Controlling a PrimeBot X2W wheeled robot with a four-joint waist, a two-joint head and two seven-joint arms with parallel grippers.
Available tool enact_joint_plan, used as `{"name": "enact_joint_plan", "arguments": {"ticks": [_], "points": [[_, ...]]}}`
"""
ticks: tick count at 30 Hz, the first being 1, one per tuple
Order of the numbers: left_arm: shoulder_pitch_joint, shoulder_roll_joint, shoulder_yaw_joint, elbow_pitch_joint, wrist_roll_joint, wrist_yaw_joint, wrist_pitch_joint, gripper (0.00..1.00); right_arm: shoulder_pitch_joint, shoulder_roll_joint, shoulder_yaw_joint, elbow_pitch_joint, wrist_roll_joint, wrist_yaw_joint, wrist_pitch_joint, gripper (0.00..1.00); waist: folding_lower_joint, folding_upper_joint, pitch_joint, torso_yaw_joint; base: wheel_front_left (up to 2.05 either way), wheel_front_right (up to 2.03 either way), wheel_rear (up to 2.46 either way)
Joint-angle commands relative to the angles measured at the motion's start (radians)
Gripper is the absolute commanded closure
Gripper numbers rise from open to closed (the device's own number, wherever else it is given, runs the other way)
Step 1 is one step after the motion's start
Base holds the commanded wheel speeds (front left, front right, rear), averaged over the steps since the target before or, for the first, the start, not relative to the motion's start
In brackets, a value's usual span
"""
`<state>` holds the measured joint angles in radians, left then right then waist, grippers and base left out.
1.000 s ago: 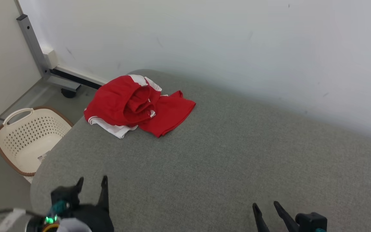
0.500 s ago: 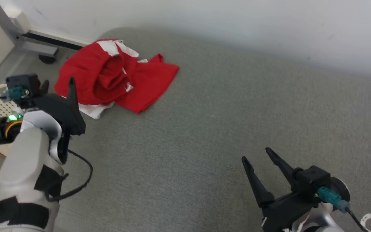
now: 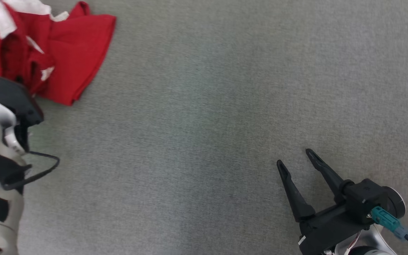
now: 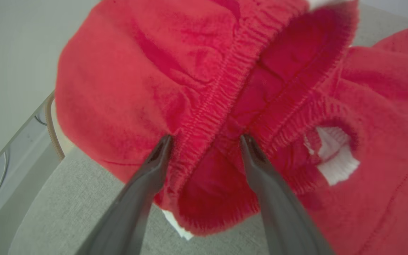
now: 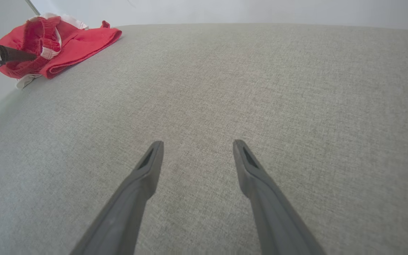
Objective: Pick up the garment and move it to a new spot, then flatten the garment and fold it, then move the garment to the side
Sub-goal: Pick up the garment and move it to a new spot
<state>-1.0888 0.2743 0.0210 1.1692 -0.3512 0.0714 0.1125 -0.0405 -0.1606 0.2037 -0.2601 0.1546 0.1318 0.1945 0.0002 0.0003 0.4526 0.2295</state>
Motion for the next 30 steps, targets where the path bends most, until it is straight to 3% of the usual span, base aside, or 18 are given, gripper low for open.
{"name": "enact_joint_plan", "arguments": {"ticks": [1,3,4,5,6,14,24,30], "points": [[-0.016,0.023,0.007,0.011,-0.004,0.011,0.000,0.00,-0.002,0.001,0.004,-0.006,-0.013,-0.002,-0.002,0.00,-0.0002,-0.0003,0.056,-0.055,0.00,0.00,0.00],[-0.019,0.017,0.012,0.026,-0.010,0.030,-0.005,0.00,-0.005,0.006,0.006,-0.005,-0.008,-0.002,-0.007,0.00,-0.0002,-0.0003,0.060,-0.058,0.00,0.00,0.00],[-0.018,0.015,0.013,0.032,-0.011,0.039,-0.006,0.19,-0.008,0.009,0.005,-0.002,-0.006,-0.002,-0.010,0.00,-0.0002,-0.0003,0.062,-0.058,0.00,0.00,0.00],[-0.019,0.015,0.012,0.034,-0.010,0.046,-0.016,0.53,-0.010,0.011,0.006,0.002,-0.005,-0.002,-0.011,0.00,-0.0002,-0.0003,0.063,-0.058,0.00,0.00,0.00],[-0.021,0.013,0.008,0.032,-0.006,0.049,-0.028,1.00,-0.012,0.014,0.006,0.006,-0.005,-0.002,-0.013,0.00,-0.0002,-0.0003,0.061,-0.057,0.00,0.00,0.00],[0.004,0.020,-0.016,0.049,-0.001,0.024,-0.079,1.00,-0.038,0.035,0.039,0.083,0.027,-0.002,-0.058,0.00,-0.0002,-0.0003,-0.051,-0.056,0.00,0.00,0.00],[-0.043,0.086,-0.041,0.019,-0.002,-0.077,-0.059,1.00,-0.014,0.086,0.076,0.240,0.083,-0.002,-0.152,0.00,-0.0002,-0.0003,-0.296,-0.064,0.00,0.00,0.00],[-0.082,0.067,-0.075,-0.019,0.006,-0.127,-0.021,1.00,0.021,0.104,0.072,0.311,0.105,-0.002,-0.200,0.00,-0.0002,-0.0003,-0.418,-0.070,0.00,0.00,0.00]]}}
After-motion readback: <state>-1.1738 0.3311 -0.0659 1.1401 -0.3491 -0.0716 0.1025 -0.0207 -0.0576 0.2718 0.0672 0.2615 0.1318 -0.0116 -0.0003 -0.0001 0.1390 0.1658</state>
